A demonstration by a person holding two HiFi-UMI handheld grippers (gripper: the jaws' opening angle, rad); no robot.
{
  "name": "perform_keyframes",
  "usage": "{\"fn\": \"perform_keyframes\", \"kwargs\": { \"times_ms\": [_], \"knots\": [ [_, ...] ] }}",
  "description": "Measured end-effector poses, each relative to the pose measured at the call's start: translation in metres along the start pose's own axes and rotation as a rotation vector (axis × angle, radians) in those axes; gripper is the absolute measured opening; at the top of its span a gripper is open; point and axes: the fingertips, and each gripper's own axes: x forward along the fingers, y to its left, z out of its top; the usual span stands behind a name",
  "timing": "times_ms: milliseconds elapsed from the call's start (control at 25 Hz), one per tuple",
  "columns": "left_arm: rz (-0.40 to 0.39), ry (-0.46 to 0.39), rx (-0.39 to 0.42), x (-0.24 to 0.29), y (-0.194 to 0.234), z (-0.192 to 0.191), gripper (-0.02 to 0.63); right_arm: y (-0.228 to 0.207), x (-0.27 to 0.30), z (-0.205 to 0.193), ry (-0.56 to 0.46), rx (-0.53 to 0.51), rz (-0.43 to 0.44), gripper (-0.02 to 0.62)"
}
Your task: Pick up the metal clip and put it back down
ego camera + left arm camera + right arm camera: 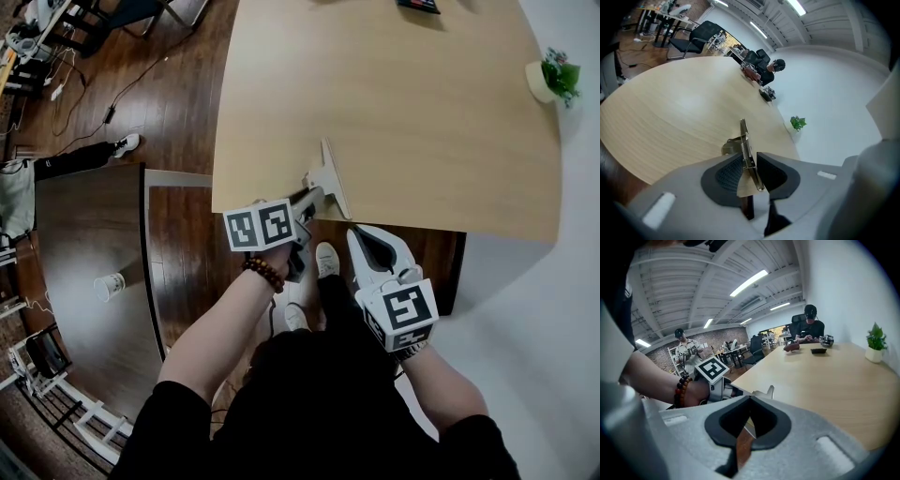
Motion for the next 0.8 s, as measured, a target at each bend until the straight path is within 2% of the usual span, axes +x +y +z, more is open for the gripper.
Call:
{"fn": "perform_keyframes", "kwargs": {
  "times_ms": [160,240,280,400,800],
  "knots": [
    [0.006,-0.001,-0.004,0.011,0.001,0.005,0.107,-0.005,0.0,0.0,0.0,0.002,-0.003,-0.008],
    [-0.001,-0.007,-0.001,0.013,-0.002,0.008,0.084,-0.008,-0.001,0.0,-0.001,0.005,-0.006,-0.008],
    [-0.005,-0.01,-0.002,0.013,-0.004,0.009,0.049,-0.009,-0.001,0.0,-0.001,0.005,-0.006,-0.008],
    [-0.003,-0.022,-0.014,0.01,-0.007,0.01,0.031,-0.009,-0.001,0.002,-0.004,0.003,0.004,-0.008],
    [0.018,-0.131,-0.038,-0.053,-0.005,0.02,0.02,0.032,0.011,0.025,-0.021,-0.062,0.12,-0.008]
  ]
}}
